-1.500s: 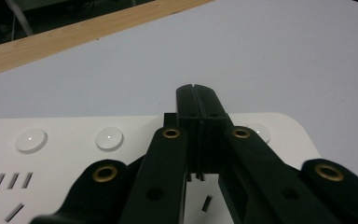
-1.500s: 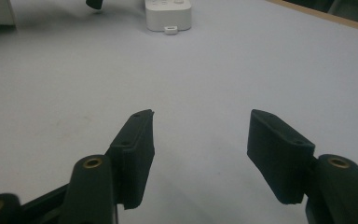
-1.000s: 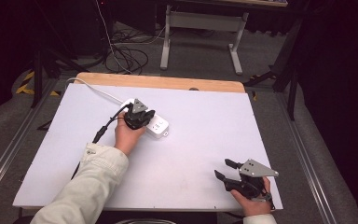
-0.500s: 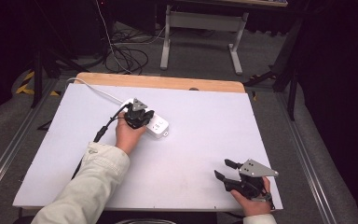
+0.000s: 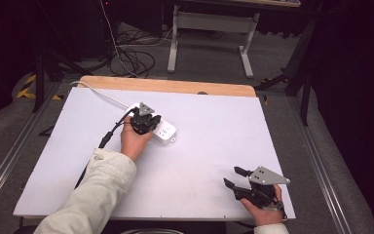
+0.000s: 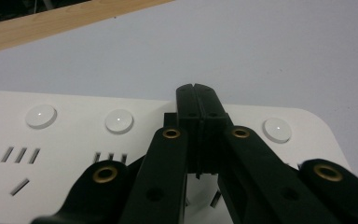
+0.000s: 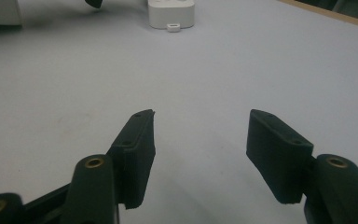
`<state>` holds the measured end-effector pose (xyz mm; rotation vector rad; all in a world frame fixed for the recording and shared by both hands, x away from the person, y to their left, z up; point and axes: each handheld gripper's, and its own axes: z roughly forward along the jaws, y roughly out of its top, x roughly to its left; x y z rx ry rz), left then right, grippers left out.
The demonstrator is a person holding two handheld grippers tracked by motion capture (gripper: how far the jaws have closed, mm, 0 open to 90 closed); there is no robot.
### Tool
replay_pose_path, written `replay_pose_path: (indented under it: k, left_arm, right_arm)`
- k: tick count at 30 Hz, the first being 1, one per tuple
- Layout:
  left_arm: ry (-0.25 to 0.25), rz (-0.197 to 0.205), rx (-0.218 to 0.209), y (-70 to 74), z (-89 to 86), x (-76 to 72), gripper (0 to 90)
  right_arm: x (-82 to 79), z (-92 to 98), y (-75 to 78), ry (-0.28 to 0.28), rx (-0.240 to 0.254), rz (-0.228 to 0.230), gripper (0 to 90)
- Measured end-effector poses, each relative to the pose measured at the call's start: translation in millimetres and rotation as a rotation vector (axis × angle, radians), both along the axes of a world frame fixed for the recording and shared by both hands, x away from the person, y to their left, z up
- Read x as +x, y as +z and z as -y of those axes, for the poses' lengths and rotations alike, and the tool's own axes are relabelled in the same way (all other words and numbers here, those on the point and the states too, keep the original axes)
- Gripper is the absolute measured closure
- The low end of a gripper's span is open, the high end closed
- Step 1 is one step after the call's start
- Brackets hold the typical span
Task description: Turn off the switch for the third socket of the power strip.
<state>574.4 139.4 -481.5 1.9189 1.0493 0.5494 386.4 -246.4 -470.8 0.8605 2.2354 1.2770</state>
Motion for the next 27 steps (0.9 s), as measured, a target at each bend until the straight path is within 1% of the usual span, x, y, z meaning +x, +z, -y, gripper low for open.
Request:
replay_pose_path:
  k: [1, 4, 8, 12, 14, 15, 16, 19, 20, 22, 24, 25, 27]
  left_arm:
    - [0.000, 0.007, 0.007, 0.0, 0.3, 0.1, 90.0]
    - [0.002, 0.003, 0.010, -0.1, 2.0, -1.1, 90.0]
    - [0.008, 0.012, 0.026, 0.3, 3.4, -1.5, 90.0]
    - [0.017, 0.023, 0.049, 0.3, 6.6, -3.2, 90.0]
    - [0.019, 0.017, 0.048, 1.2, 5.6, -2.2, 89.9]
    - [0.016, 0.005, 0.034, 1.1, 5.0, -2.1, 89.9]
    - [0.020, 0.003, 0.030, 0.9, 5.2, -2.2, 90.0]
    - [0.026, 0.014, 0.049, 0.7, 7.3, -3.0, 90.0]
    - [0.024, 0.005, 0.034, 0.8, 6.2, -1.9, 90.0]
    - [0.027, -0.003, 0.026, 1.1, 5.9, -1.6, 90.0]
    - [0.027, -0.010, 0.031, 2.1, 6.5, -1.0, 90.0]
    - [0.028, -0.014, 0.062, 4.2, 8.7, -0.8, 90.0]
    - [0.028, -0.017, 0.062, 4.7, 8.8, -0.2, 90.0]
  right_arm:
    - [0.0, 0.0, 0.0, 0.000, 0.000, 0.000, 42.4]
    - [0.1, 0.2, -0.2, 0.001, 0.000, -0.002, 42.4]
    - [0.1, -0.1, -0.5, 0.001, -0.003, -0.002, 42.5]
    - [0.4, 0.5, -0.8, 0.000, -0.002, -0.003, 42.6]
    - [0.6, 0.3, -1.0, 0.001, -0.005, -0.003, 42.6]
    - [0.6, 0.3, -1.0, 0.001, -0.005, -0.003, 42.6]
    - [0.5, 0.1, -1.0, 0.002, -0.006, -0.003, 42.6]
    - [0.6, 0.0, -1.1, 0.002, -0.006, -0.005, 42.7]
    - [0.5, -0.1, -1.1, 0.003, -0.007, -0.004, 42.7]
    - [0.2, 0.1, -1.0, 0.002, -0.007, -0.004, 42.7]
    - [0.5, 0.2, -1.2, 0.003, -0.005, -0.005, 42.7]
    - [0.6, 0.0, -1.3, 0.003, -0.006, -0.006, 42.6]
    - [0.5, -0.3, -1.2, 0.005, -0.006, -0.005, 42.6]
